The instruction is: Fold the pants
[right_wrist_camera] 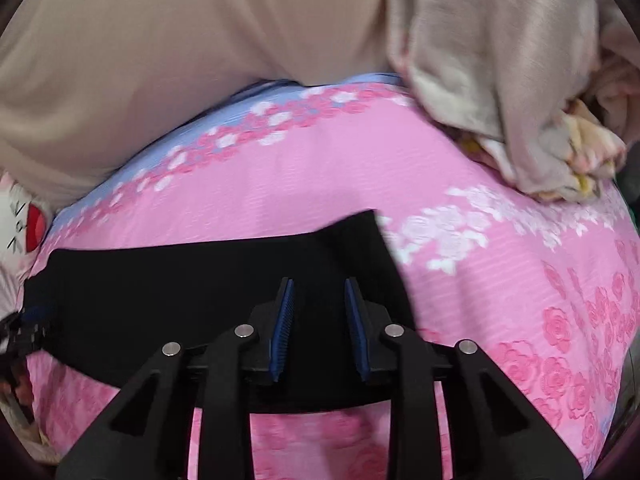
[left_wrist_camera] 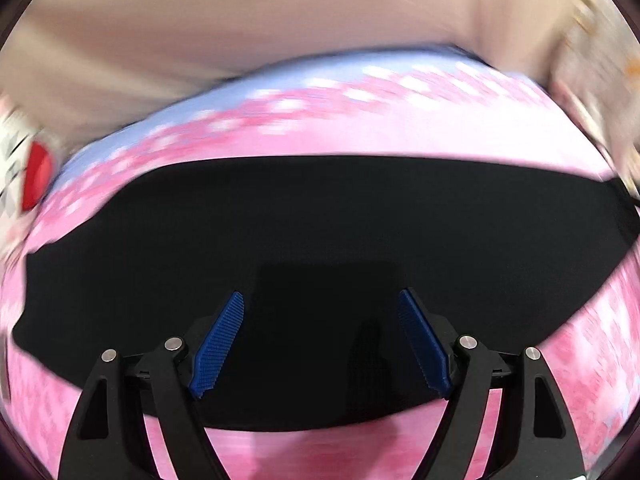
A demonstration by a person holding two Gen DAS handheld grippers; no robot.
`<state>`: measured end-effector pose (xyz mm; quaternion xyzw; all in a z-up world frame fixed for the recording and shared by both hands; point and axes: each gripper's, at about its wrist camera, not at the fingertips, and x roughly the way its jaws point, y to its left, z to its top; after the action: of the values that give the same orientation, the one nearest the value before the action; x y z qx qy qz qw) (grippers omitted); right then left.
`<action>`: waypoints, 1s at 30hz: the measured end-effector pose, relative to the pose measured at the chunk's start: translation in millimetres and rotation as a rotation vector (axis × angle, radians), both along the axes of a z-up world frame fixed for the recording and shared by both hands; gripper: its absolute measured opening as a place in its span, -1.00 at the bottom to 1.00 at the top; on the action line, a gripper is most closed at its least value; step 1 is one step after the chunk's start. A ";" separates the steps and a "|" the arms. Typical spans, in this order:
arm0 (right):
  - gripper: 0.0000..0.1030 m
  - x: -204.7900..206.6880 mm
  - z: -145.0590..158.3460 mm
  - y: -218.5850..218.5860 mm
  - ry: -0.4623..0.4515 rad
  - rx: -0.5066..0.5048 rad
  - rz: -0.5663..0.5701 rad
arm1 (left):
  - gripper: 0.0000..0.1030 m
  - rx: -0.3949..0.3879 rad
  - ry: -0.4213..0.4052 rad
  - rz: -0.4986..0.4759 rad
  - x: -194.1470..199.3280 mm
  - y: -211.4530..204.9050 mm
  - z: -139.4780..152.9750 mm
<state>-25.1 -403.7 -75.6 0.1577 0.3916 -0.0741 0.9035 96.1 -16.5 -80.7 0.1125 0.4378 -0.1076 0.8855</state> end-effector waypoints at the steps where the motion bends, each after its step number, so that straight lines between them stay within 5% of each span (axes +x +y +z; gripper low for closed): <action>1: -0.41 6.0 -9.5 4.7 0.042 -0.030 0.009 | 0.51 -0.005 -0.006 0.068 7.9 28.7 0.1; 3: -0.39 7.7 -22.9 7.9 0.051 -0.058 -0.006 | 0.51 0.007 -0.008 0.193 22.1 77.4 2.3; 8: -0.39 1.9 -19.2 1.6 0.045 -0.013 -0.046 | 0.51 0.208 -0.040 0.569 62.3 230.3 -9.7; 10: -0.38 5.0 -18.5 5.7 0.049 -0.029 -0.054 | 0.81 0.253 -0.026 0.672 73.2 285.7 -25.6; 12: -0.38 6.3 -16.4 4.1 0.056 -0.017 -0.076 | 0.90 0.114 -0.019 0.717 67.7 316.7 -20.4; 14: -0.35 15.4 -10.3 -1.2 0.046 0.012 -0.098 | 0.66 0.121 -0.052 0.752 63.3 314.8 -3.9; 17: -0.34 30.2 19.5 21.8 -0.014 -0.017 -0.073 | 0.70 0.087 -0.196 0.654 56.7 282.8 35.1; 22: -0.31 65.5 39.7 97.7 -0.069 -0.023 0.097 | 0.71 -0.029 -0.259 0.384 67.2 190.8 65.5; 26: -0.30 100.6 18.4 173.1 -0.035 -0.018 0.268 | 0.72 -0.058 -0.196 0.195 76.1 115.3 45.9; 30: -0.30 129.2 -12.7 195.7 0.053 -0.176 0.276 | 0.73 0.054 -0.132 0.122 95.1 63.4 4.9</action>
<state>104.0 -208.0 -88.3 0.0205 0.4251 0.0126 0.9048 191.2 46.9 -75.8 0.1163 0.3872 -0.0341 0.9140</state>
